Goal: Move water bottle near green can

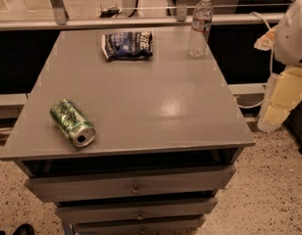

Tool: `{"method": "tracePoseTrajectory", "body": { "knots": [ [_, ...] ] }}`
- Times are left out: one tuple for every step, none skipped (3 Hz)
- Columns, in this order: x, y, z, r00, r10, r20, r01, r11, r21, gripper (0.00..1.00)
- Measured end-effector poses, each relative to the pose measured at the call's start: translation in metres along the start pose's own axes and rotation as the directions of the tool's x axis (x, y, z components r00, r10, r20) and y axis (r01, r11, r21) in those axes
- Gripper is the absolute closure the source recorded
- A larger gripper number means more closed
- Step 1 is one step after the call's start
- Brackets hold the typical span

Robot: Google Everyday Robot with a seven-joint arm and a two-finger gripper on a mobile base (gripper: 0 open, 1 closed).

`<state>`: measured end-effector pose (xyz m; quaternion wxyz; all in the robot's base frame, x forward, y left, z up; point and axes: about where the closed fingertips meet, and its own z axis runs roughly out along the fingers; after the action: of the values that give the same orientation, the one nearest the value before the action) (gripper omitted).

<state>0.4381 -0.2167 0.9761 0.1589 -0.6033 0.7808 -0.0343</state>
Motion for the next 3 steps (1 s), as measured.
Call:
{"method": "tracePoseTrajectory", "body": {
  "knots": [
    [0.000,0.000,0.000,1.000,0.000,0.000,0.000,1.0000,0.000,0.00],
    [0.000,-0.016,0.007,1.000,0.001,0.030,-0.002,0.9994,0.034,0.00],
    [0.000,-0.051,0.021,0.995,0.033,0.094,-0.040,0.9963,0.076,0.00]
  ]
}}
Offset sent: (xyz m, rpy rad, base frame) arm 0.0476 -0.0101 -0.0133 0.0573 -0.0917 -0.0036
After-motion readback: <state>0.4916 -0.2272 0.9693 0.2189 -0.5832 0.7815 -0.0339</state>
